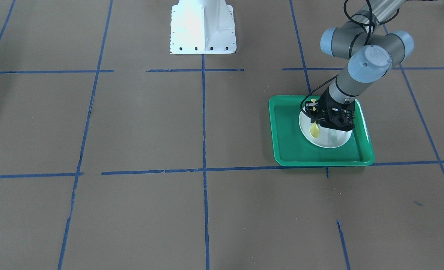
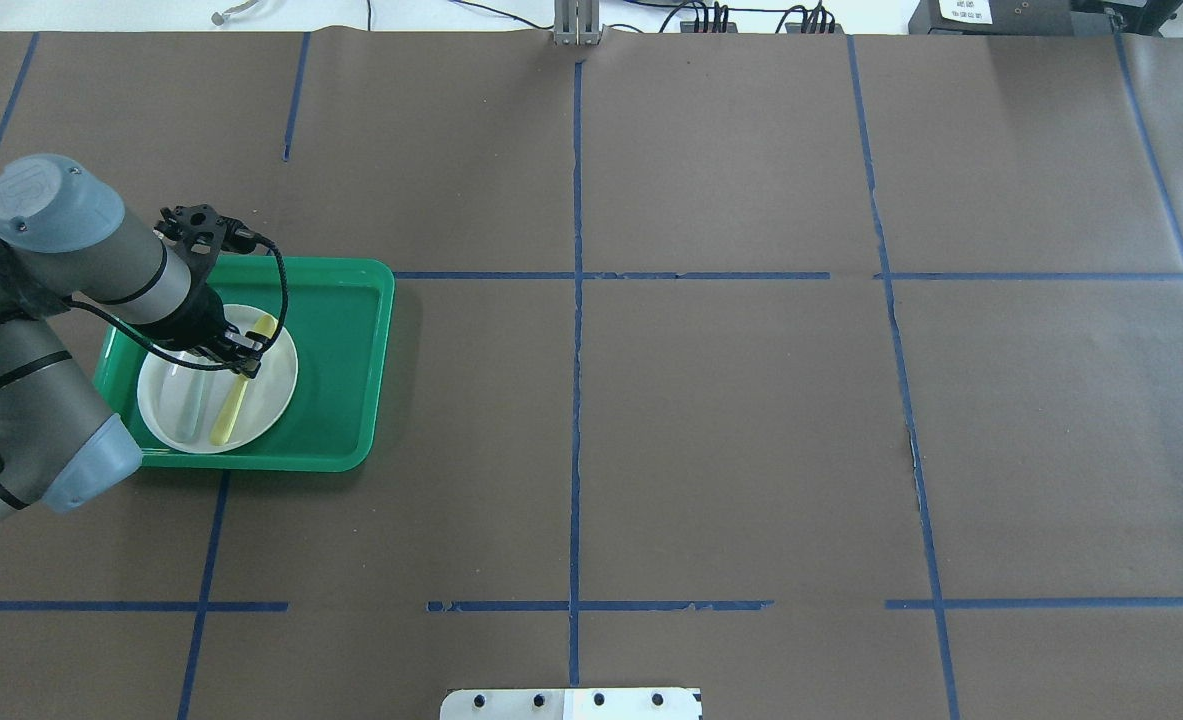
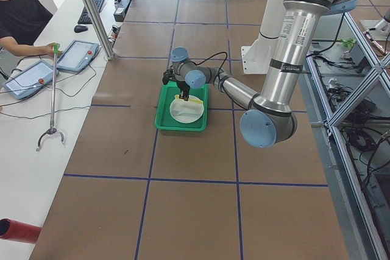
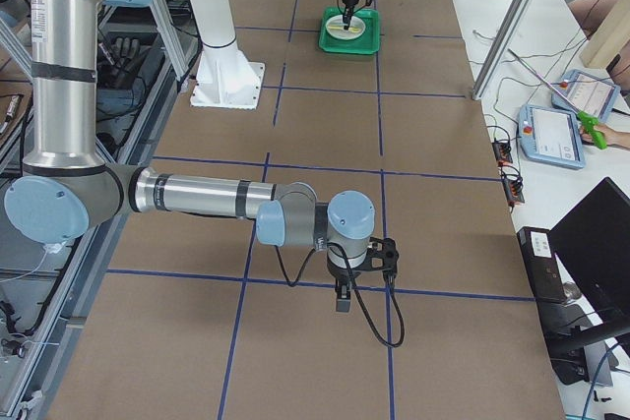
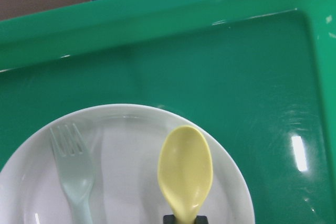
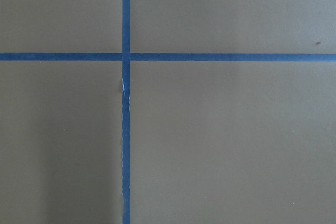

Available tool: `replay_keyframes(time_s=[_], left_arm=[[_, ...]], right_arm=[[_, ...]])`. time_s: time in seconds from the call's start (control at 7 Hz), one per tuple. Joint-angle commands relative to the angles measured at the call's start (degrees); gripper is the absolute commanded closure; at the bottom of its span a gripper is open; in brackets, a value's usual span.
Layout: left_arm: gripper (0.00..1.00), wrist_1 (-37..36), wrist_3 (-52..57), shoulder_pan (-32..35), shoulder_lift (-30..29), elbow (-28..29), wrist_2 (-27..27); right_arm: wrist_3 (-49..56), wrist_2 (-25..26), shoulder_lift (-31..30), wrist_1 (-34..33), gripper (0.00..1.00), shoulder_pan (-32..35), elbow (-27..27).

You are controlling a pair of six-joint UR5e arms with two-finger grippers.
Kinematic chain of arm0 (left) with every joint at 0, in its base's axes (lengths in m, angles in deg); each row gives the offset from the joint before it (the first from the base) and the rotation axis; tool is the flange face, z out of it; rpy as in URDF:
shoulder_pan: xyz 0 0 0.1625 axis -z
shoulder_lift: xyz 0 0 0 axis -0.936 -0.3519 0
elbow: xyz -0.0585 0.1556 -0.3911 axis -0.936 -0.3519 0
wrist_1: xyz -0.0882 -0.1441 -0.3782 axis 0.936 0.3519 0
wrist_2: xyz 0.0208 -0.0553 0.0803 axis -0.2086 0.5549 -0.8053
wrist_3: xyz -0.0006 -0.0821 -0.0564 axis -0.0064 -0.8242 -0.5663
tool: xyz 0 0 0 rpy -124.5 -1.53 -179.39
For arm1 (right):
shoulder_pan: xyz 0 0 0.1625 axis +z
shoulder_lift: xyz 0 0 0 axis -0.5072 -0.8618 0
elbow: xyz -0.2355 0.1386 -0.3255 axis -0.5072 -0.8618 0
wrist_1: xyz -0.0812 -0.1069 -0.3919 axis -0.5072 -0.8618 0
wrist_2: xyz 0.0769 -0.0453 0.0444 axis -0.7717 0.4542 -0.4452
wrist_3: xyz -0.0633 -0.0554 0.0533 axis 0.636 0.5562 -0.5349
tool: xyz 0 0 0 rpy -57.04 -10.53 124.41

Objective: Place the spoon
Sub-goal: 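Lower the left gripper and close it on the yellow spoon's handle, then carry the yellow spoon off the plate and lower it onto the tray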

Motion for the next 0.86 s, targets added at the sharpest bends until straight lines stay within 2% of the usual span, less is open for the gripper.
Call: replay_keyframes(time_s=[0.0,0.29,0.71], left_arm=[[1.00,-1.2,-8.4,-0.8,-4.2,1.1,-0.1],[1.00,-0.8,-9.0,-2.8,-8.4,6.8,-0.1],[1.00,-0.7,-8.8,-4.1,-9.2,8.7,-0.2]], right_arm=[[0.0,0.0,0.0,0.0,0.00,0.0,0.0],[0.0,0.0,0.0,0.0,0.00,0.0,0.0],[0.0,0.0,0.0,0.0,0.00,0.0,0.0]])
